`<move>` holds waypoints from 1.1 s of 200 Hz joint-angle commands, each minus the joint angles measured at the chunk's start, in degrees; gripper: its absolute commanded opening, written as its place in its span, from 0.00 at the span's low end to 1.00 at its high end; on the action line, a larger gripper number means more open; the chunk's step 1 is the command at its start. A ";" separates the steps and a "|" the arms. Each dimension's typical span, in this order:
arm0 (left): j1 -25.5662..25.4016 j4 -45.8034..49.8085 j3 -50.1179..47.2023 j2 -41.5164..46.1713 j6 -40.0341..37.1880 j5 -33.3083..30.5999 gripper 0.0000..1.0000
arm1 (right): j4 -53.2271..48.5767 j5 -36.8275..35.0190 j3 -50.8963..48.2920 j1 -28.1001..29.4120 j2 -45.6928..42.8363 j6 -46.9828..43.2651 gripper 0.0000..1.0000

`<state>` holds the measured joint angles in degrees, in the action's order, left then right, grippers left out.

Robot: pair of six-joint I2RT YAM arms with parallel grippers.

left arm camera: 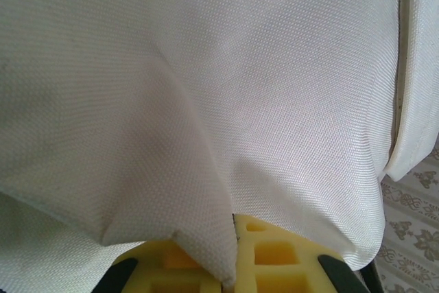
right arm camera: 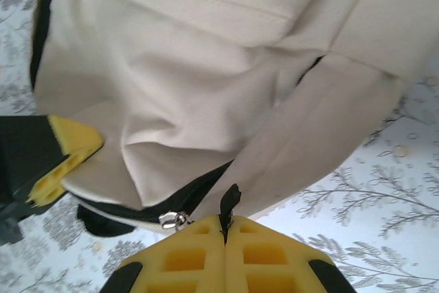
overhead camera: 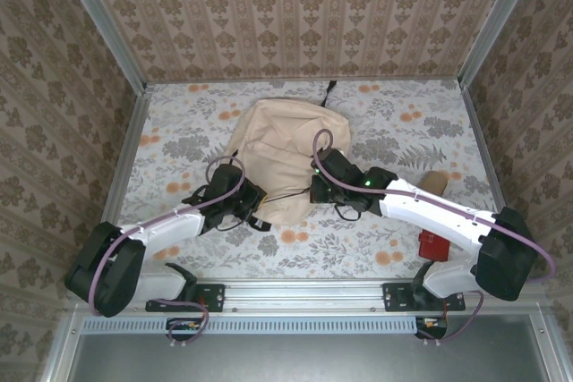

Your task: Pack books, pencil case, and school supplies into a backpack

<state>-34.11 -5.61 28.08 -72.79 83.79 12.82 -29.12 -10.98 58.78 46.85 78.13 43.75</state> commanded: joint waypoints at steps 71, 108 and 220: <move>4.93 9.01 -2.13 2.46 -5.63 -4.53 0.00 | -2.61 -9.98 2.29 -10.35 6.43 -2.03 0.00; 7.26 11.51 -2.16 5.46 -8.49 -3.25 0.00 | 0.75 -7.53 2.81 -12.37 6.98 -4.36 0.00; 5.50 42.08 18.34 11.99 -37.94 -7.61 0.61 | 8.42 11.39 0.30 -12.61 5.51 -7.93 0.00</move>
<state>-25.91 25.26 40.56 -62.08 57.74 10.55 -21.19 -0.73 59.77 34.74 85.56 37.17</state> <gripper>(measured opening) 0.606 0.062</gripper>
